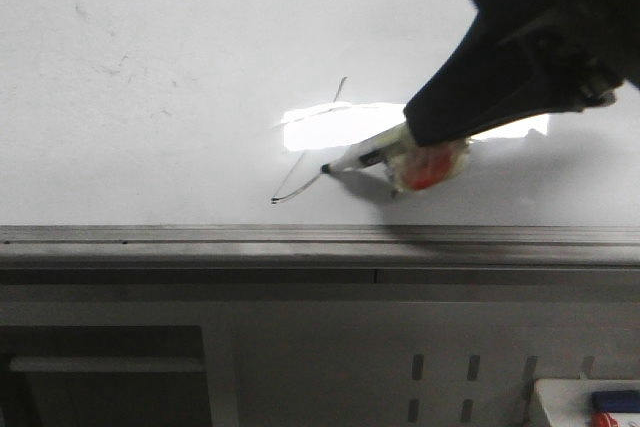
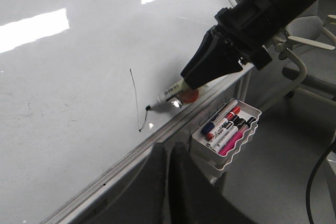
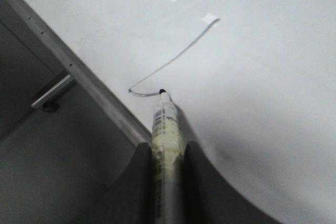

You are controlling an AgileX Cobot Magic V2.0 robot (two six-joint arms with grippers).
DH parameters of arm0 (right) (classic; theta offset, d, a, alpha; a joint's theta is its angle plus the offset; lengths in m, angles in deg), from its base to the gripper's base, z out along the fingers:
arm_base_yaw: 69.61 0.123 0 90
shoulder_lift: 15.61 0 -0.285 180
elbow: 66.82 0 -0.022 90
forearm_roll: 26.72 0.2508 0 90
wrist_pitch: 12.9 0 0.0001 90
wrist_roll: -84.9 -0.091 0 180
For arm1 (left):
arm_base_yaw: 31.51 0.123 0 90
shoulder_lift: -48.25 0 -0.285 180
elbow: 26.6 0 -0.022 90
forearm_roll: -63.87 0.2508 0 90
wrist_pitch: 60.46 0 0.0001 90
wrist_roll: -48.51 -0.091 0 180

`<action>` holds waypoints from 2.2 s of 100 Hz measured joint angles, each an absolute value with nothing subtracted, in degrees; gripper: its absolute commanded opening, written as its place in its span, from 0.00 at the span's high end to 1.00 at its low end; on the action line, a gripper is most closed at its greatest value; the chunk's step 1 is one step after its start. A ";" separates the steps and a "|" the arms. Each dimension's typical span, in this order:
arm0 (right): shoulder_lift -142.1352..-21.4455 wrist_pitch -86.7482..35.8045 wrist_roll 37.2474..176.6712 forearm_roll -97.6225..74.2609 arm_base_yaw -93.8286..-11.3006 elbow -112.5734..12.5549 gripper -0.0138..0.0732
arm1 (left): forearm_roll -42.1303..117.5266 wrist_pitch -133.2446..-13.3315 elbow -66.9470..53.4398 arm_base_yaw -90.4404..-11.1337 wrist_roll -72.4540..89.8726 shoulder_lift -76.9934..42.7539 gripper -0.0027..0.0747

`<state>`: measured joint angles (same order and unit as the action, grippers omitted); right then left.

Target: Write number 4 on whiteboard

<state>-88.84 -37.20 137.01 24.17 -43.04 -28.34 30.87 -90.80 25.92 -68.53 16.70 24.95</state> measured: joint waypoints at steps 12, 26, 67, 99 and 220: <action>-85.42 -40.25 136.01 21.83 -48.86 -28.34 0.90 | 30.87 -90.80 25.92 -68.53 16.70 24.95 0.99; -81.97 -43.10 132.72 17.19 -54.67 -28.34 0.90 | 30.87 -90.80 25.92 -68.53 16.70 24.95 0.99; -79.29 -44.49 131.43 14.86 -54.26 -29.65 0.90 | 30.87 -90.77 25.92 -68.44 16.70 24.95 0.99; -79.86 -39.72 131.43 14.77 -44.30 -32.66 0.90 | 30.87 -90.67 25.92 -68.44 16.70 24.95 0.99; -88.11 -40.47 129.80 15.14 -43.11 -29.82 0.89 | 30.25 -90.65 25.92 -68.44 16.70 24.95 0.99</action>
<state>-88.11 -40.47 129.80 15.14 -43.11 -29.82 30.25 -90.65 25.92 -68.44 16.70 24.95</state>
